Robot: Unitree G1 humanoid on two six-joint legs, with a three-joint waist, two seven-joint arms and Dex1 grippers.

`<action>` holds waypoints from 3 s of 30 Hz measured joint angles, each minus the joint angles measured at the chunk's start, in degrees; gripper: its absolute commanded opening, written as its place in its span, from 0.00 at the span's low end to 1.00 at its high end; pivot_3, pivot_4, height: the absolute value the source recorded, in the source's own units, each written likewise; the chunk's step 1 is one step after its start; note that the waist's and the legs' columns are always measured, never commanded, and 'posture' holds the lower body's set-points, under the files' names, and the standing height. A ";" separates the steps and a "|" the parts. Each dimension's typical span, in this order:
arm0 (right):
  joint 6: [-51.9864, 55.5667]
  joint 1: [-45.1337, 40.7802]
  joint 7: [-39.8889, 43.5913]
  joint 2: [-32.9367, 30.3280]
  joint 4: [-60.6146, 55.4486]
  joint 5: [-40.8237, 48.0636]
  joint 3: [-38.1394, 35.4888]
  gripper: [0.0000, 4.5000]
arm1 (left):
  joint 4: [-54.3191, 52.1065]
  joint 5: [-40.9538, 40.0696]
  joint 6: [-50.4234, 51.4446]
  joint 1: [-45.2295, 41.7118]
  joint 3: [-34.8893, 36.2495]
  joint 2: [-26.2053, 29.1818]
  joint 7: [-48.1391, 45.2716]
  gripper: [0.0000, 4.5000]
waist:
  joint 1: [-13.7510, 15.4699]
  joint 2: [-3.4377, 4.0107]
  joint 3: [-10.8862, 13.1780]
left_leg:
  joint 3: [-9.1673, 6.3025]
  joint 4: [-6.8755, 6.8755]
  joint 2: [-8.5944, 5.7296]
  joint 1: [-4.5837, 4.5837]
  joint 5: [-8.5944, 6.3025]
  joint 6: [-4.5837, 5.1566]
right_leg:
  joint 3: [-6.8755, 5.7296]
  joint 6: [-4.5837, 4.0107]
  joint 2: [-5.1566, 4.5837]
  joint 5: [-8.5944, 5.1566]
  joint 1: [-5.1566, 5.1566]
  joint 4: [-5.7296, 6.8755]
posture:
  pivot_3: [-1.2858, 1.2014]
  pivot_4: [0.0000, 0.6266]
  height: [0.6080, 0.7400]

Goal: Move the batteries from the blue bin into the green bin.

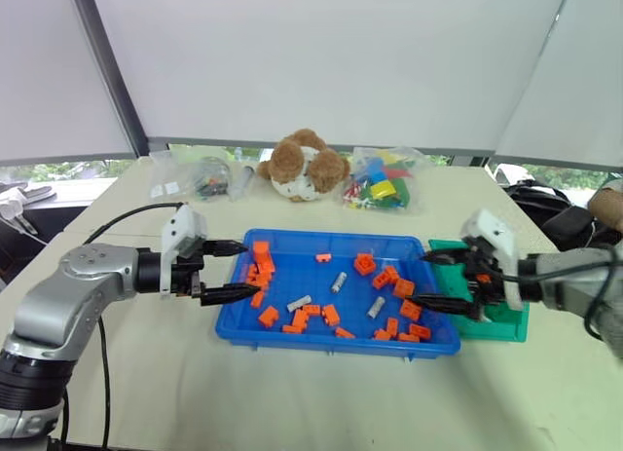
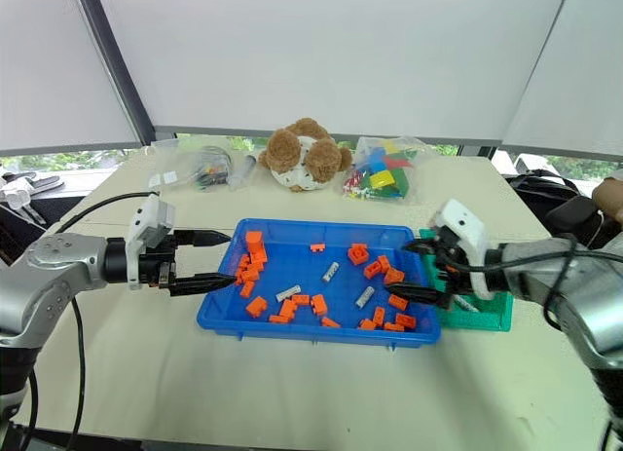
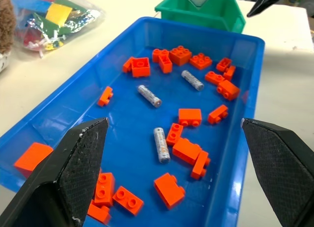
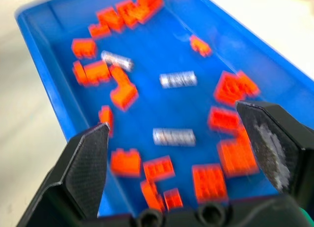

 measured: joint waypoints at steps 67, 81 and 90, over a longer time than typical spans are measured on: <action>-6.99 -16.91 -0.82 28.37 22.45 -34.38 10.27 0.00 | -1.44 1.30 -1.09 1.23 -0.13 -0.80 5.02 1.00 | 0.49 0.02 0.01 | 0.01 0.10 0.00 -0.53 0.05 -0.09 | -0.06 -0.02 -0.03 0.03 -0.63 0.42 | 0.52 0.24 1.00; 13.27 5.72 -6.49 3.84 4.05 -29.37 -14.53 0.00 | 1.90 2.37 -3.30 -2.15 -3.15 -2.45 1.20 1.00 | 0.03 0.02 0.00 | 0.09 0.08 -0.05 -0.45 0.04 -0.07 | 0.05 -0.02 0.00 0.02 -0.54 0.25 | 0.52 0.24 1.00; 9.90 9.39 -8.34 3.84 7.81 -26.24 -14.80 0.55 | 3.71 3.30 -4.59 -3.00 -4.49 -3.14 -0.12 1.00 | 0.22 0.02 0.00 | 0.09 0.09 -0.06 -0.46 0.04 -0.06 | 0.05 -0.01 -0.01 0.02 -0.52 0.24 | 0.52 0.24 1.00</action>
